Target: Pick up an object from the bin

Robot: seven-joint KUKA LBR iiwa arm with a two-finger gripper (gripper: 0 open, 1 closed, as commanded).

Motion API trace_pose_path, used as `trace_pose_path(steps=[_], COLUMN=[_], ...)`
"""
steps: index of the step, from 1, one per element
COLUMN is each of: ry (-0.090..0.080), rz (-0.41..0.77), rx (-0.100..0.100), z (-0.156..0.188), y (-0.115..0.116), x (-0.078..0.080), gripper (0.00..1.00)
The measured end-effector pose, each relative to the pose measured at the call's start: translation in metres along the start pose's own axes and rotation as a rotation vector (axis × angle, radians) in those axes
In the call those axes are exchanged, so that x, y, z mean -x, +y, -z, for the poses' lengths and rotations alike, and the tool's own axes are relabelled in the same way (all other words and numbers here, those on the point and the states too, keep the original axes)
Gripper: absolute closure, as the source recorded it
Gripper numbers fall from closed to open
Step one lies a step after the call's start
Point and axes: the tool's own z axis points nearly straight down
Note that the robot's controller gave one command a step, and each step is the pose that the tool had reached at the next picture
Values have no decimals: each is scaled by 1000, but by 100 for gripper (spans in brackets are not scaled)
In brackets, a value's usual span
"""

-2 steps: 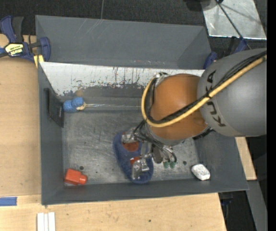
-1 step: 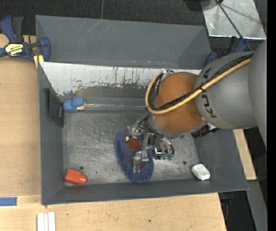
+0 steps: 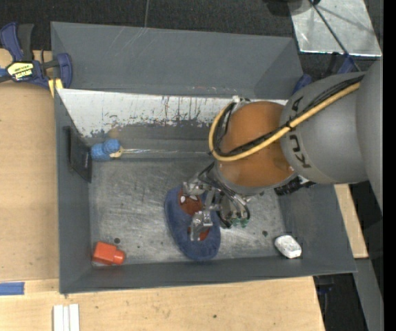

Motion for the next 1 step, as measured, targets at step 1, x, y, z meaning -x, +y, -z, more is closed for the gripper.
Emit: trace_pose_path(steps=[1], ry=[2], rz=[6], rx=[-10], z=[117], y=[-10], x=[-13], gripper=[100])
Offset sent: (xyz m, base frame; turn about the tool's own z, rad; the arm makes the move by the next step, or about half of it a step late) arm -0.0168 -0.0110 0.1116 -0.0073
